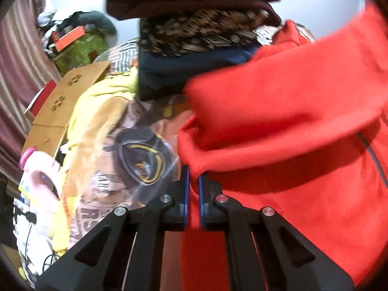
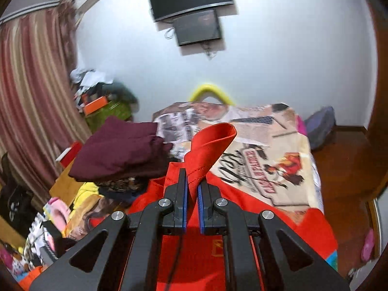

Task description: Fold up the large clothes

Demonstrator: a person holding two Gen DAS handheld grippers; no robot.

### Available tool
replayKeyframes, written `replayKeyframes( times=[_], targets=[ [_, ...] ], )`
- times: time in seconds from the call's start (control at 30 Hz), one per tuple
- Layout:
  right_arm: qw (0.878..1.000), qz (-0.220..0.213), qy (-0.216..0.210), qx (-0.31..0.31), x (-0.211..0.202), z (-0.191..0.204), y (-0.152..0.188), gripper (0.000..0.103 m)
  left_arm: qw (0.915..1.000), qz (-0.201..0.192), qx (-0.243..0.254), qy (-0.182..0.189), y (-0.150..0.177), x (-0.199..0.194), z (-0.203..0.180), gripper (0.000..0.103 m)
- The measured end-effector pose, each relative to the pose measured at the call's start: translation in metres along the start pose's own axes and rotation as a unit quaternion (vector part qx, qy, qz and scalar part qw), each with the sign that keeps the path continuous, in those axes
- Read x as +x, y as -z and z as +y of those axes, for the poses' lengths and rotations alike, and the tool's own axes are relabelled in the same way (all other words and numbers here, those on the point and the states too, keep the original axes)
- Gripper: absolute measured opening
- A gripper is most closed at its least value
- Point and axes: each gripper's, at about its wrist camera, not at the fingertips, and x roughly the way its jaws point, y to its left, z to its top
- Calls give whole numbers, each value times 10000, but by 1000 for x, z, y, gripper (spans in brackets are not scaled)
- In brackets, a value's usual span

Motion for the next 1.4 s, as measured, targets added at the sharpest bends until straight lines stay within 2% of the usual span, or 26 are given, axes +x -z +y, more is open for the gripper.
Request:
replayKeyframes(
  times=[0.2,0.37,0.57,0.83,0.9,1.03,1.13,1.2,1.23,1.37,1.4],
  targets=[
    [9970,691,208,267,17,-31,56,6,9993,233,-280,32,21,4,9,5],
    [9891,1264,375,651,25,-63,106,6,9978,454,-489,37,35,13,6,5],
    [9811,1645,371,951,10,-86,147,6,9951,707,-695,67,42,29,5,6],
    [9779,1846,362,913,-5,-88,162,10,9952,899,-377,-37,41,27,-8,10],
    [9761,1907,353,984,-9,-94,162,15,9951,937,-316,-27,40,21,-10,10],
    [9768,1845,385,1015,-22,-100,159,17,9956,903,-252,59,36,2,-12,12],
    [9798,1663,517,981,-35,-107,150,17,9972,727,-174,13,28,-17,-16,25],
    [9810,1534,587,1036,-42,-113,144,20,9982,586,-147,-18,21,-28,-19,39],
    [9816,1440,615,1089,-47,-118,140,22,9988,472,-142,-16,15,-36,-22,41],
    [9812,1065,844,1373,-58,-140,129,50,9997,195,-166,24,-7,-51,-34,60],
    [9803,1020,883,1442,-58,-145,127,52,9997,139,-176,48,-12,-53,-38,65]
  ],
)
